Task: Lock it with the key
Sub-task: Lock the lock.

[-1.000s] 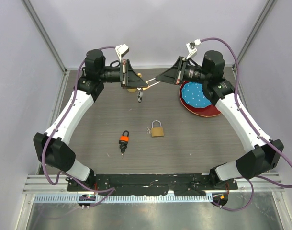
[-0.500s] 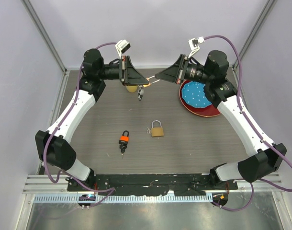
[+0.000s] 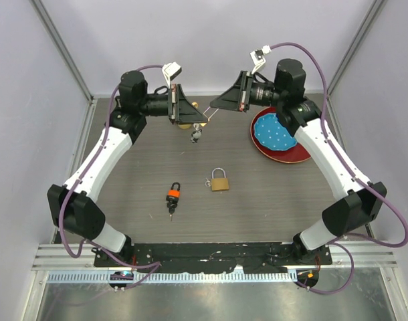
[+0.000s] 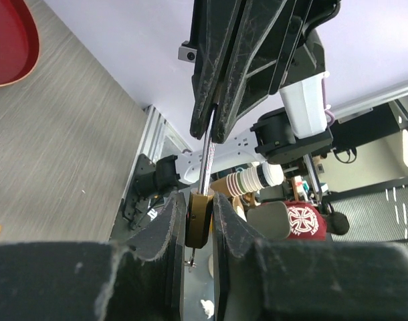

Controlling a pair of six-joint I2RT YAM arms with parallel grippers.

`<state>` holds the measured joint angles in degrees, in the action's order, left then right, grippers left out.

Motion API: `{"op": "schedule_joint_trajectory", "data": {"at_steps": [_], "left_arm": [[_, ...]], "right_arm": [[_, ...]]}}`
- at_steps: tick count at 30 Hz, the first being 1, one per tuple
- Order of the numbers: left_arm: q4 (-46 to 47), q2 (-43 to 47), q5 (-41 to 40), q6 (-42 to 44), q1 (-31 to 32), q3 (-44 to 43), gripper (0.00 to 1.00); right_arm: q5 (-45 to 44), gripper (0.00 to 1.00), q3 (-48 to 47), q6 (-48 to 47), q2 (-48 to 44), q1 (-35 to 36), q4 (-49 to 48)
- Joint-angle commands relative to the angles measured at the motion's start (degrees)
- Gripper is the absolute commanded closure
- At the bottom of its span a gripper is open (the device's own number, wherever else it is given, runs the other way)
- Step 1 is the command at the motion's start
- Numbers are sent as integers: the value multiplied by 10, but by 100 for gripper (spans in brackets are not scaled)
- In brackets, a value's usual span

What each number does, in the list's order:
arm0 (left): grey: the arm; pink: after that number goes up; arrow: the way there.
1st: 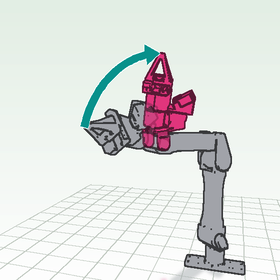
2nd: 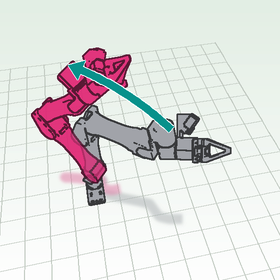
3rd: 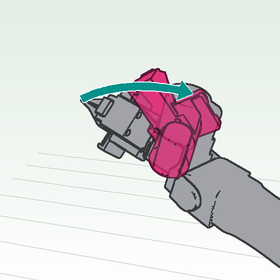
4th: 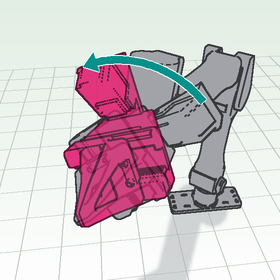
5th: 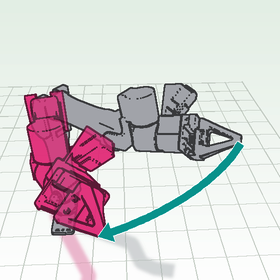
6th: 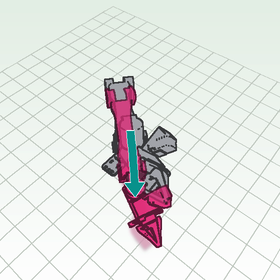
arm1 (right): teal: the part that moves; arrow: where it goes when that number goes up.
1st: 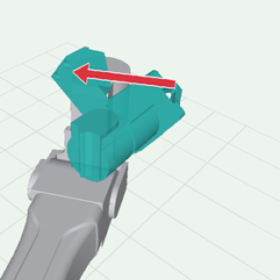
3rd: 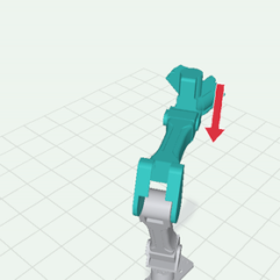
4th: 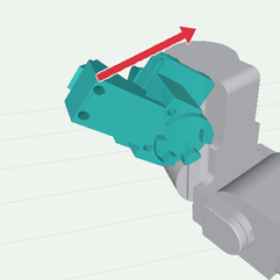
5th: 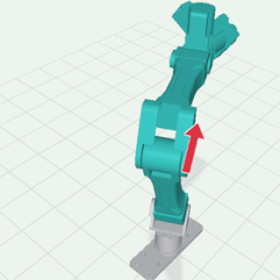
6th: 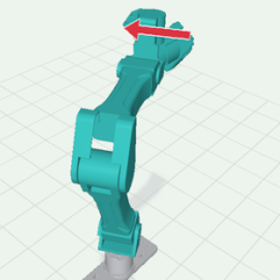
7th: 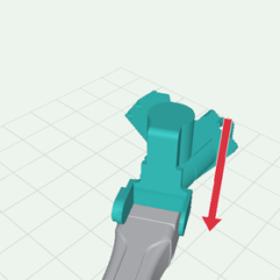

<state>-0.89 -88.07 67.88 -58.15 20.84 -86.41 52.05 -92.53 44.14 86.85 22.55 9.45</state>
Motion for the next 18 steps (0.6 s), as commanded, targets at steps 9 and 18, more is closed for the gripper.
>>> {"op": "schedule_joint_trajectory", "data": {"at_steps": [9,18], "left_arm": [[-53,45,-104,70,50,30,100],[-38,57,-171,61,44,40,100]], "right_arm": [[-10,98,-49,33,58,59,9],[-3,85,29,48,16,58,-33]]}}
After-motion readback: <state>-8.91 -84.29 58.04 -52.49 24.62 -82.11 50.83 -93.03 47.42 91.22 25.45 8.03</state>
